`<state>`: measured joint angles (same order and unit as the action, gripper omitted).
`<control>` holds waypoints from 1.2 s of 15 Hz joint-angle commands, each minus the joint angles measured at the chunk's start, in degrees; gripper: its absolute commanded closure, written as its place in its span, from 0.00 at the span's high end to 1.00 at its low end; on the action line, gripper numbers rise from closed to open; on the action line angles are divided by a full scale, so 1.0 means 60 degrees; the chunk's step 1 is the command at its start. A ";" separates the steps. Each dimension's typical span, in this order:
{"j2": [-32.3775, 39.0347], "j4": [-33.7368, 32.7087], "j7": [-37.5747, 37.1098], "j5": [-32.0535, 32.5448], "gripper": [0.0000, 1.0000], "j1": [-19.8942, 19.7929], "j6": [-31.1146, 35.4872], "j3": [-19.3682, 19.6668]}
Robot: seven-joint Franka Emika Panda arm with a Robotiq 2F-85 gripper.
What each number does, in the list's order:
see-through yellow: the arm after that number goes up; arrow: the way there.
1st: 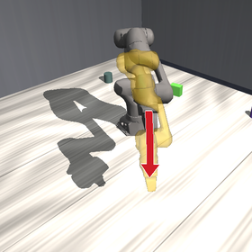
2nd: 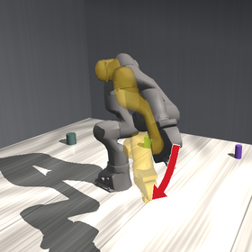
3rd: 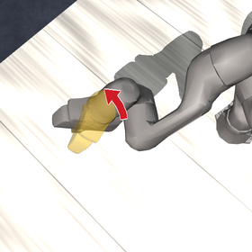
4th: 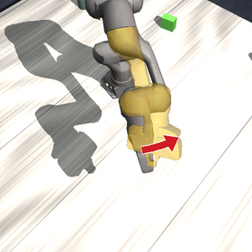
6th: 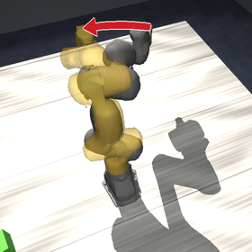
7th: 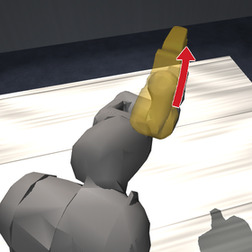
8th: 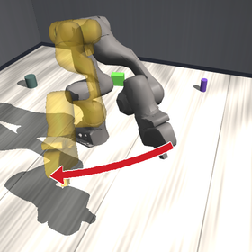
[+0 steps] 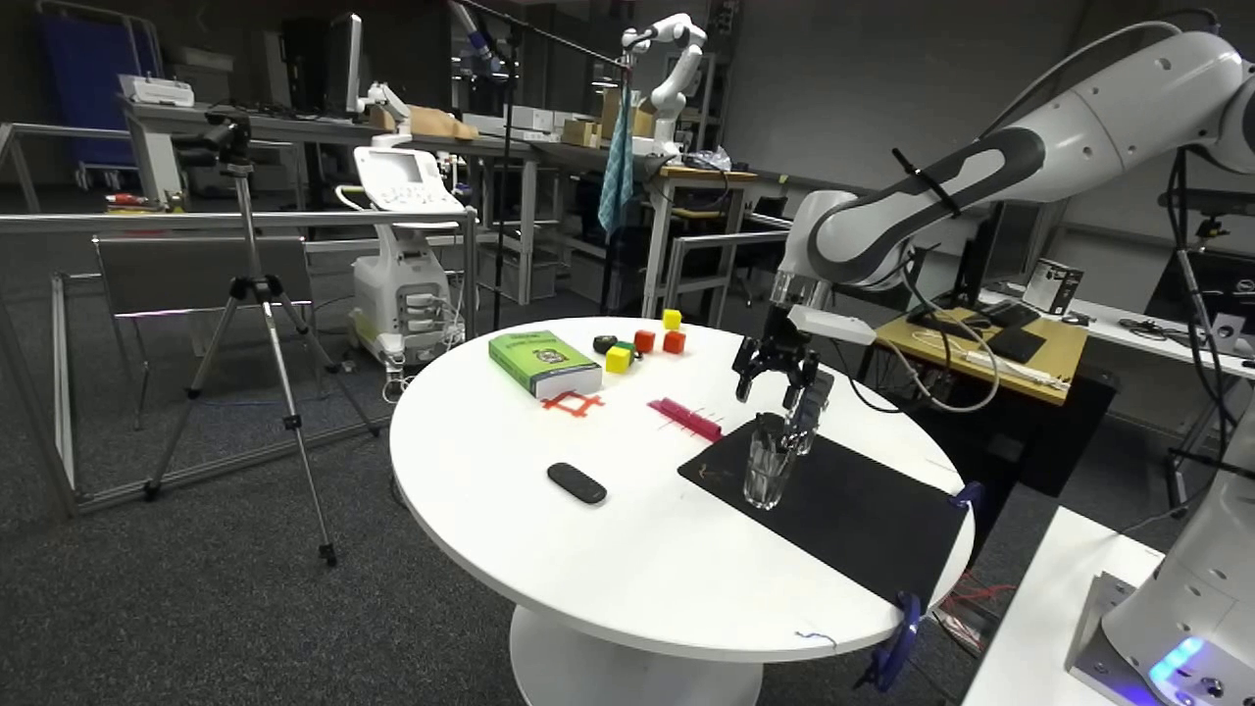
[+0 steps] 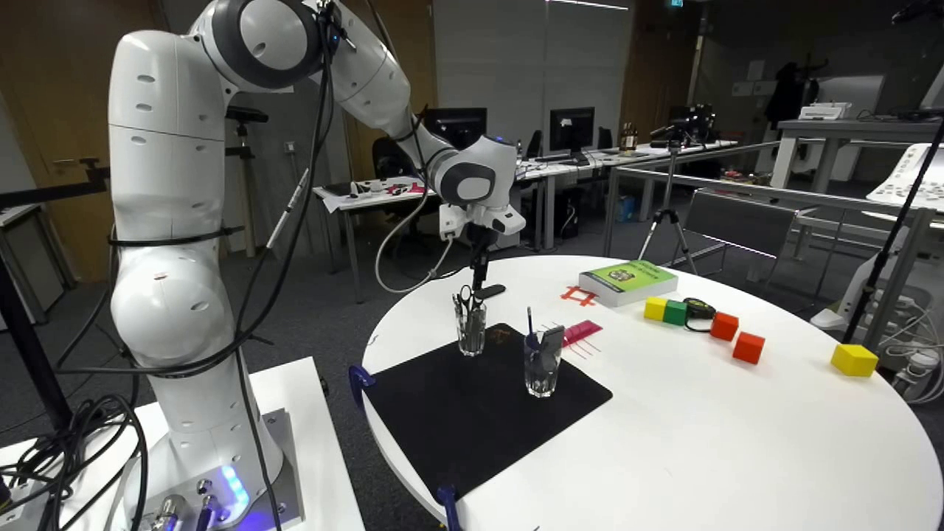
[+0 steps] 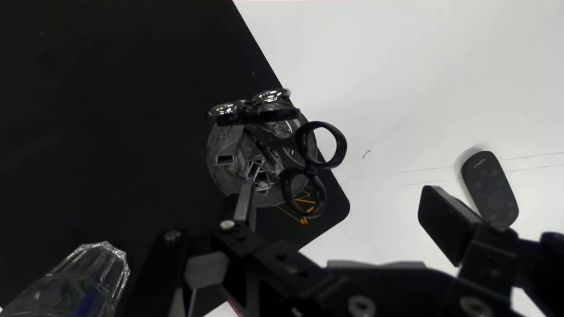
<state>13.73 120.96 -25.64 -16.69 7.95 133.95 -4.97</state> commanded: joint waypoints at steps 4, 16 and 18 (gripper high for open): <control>0.0626 -0.0252 -0.0777 0.0486 1.00 0.0264 -0.0029 0.0113; 0.1019 -0.0443 -0.0972 0.1132 0.53 0.0387 -0.0087 0.0324; 0.1021 -0.0452 -0.0976 0.1174 0.37 0.0389 -0.0093 0.0347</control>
<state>19.37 119.62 -29.58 -11.23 9.43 133.95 -3.83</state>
